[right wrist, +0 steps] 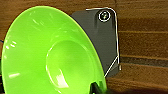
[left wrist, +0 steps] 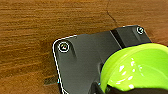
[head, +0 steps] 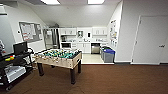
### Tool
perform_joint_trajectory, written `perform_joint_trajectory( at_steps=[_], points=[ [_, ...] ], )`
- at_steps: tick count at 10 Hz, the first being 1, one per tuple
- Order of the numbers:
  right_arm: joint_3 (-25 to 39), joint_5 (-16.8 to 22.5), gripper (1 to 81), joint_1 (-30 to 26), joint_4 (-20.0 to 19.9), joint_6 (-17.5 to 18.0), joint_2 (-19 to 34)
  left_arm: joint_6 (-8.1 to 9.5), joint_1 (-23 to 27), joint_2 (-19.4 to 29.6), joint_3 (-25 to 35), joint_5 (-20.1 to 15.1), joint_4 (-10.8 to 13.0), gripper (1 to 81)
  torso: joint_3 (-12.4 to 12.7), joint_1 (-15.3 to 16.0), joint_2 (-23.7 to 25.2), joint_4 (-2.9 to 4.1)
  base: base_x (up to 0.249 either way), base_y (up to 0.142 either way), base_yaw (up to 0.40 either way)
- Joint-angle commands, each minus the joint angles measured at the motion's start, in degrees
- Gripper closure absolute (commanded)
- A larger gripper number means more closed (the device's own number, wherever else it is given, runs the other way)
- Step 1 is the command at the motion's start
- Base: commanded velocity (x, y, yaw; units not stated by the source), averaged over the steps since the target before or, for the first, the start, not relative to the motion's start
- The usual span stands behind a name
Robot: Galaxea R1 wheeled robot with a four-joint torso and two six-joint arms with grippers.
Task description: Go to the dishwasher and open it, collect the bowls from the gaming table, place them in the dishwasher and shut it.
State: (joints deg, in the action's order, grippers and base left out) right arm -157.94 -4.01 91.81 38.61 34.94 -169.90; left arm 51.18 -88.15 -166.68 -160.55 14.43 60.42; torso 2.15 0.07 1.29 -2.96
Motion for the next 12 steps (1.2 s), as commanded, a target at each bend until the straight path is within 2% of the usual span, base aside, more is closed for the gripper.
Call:
perform_joint_trajectory(
  at_steps=[1,6,12],
  points=[
    [0.7,0.2,81.1,-2.9,0.9,0.0,-0.7,-0.02,3.3,0.8,-0.5,-1.8,0.2,81.1,0.0,0.0,0.0,0.0,0.145,0.0,0.0],
    [0.7,0.2,81.1,-3.0,1.1,0.0,-0.7,0.06,3.3,0.8,-0.5,-1.8,0.3,81.1,0.0,0.0,0.0,0.0,0.145,0.0,0.0],
    [0.7,0.2,81.1,-2.9,1.1,0.0,-0.7,0.15,3.3,0.8,-0.5,-1.8,0.6,81.1,0.0,0.0,0.0,0.0,0.146,-0.075,0.0]
  ],
)
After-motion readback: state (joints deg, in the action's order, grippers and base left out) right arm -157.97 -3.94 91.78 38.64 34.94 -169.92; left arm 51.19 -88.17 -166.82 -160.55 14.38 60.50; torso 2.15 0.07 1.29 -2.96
